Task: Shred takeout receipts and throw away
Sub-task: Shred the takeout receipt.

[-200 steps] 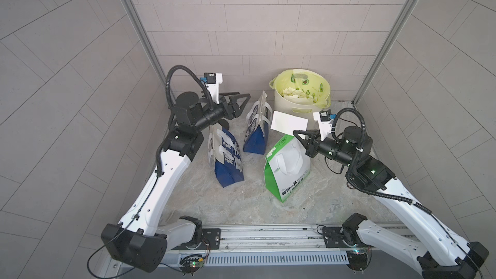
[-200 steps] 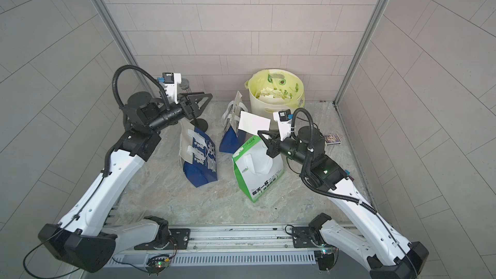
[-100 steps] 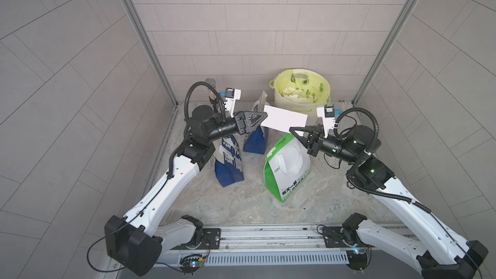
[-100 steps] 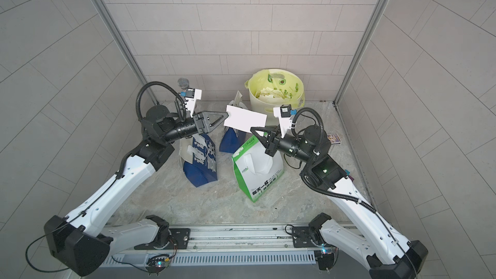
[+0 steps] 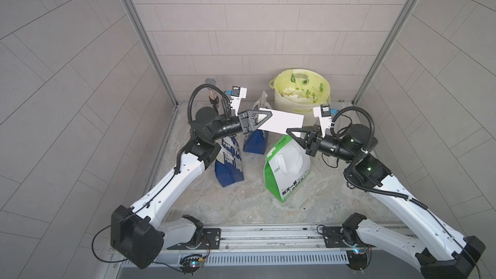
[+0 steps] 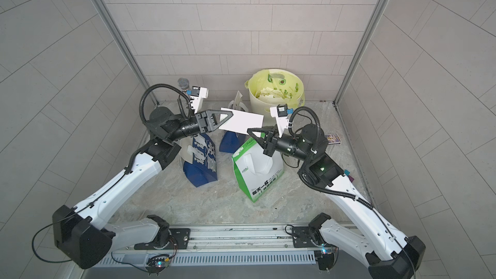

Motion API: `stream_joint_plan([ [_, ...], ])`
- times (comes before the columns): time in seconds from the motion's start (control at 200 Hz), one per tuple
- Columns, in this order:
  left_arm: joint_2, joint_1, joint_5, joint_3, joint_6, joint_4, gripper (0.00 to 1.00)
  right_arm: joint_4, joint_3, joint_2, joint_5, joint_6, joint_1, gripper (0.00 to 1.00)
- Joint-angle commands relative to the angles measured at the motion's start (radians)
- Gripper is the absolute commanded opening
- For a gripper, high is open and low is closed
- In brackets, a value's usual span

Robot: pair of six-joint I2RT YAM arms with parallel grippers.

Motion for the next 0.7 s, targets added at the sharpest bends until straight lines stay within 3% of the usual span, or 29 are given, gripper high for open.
stream_joint_plan([
  [0.0,0.02,0.0,0.039,0.027,-0.023,0.064,0.17,-0.041,0.031,-0.022,0.006,-0.024,0.011,0.0],
  [0.09,0.025,0.0,0.047,0.034,-0.015,0.057,0.08,-0.109,0.049,-0.026,0.025,-0.064,0.02,0.0],
  [0.21,0.014,0.0,0.048,0.035,0.034,0.015,0.04,-0.184,0.065,-0.034,0.073,-0.097,0.019,0.0],
  [0.31,-0.003,0.0,0.056,0.042,0.112,-0.051,0.01,-0.366,0.135,-0.03,0.209,-0.161,0.019,0.45],
  [0.43,-0.023,0.0,0.08,0.06,0.26,-0.176,0.0,-0.494,0.228,-0.009,0.244,-0.241,0.012,0.78],
  [0.555,-0.028,0.0,0.133,0.063,0.385,-0.283,0.0,-0.679,0.379,0.071,0.268,-0.304,0.003,0.89],
  [0.695,-0.008,-0.003,0.187,0.051,0.383,-0.28,0.0,-0.758,0.475,0.167,0.119,-0.338,0.003,0.9],
])
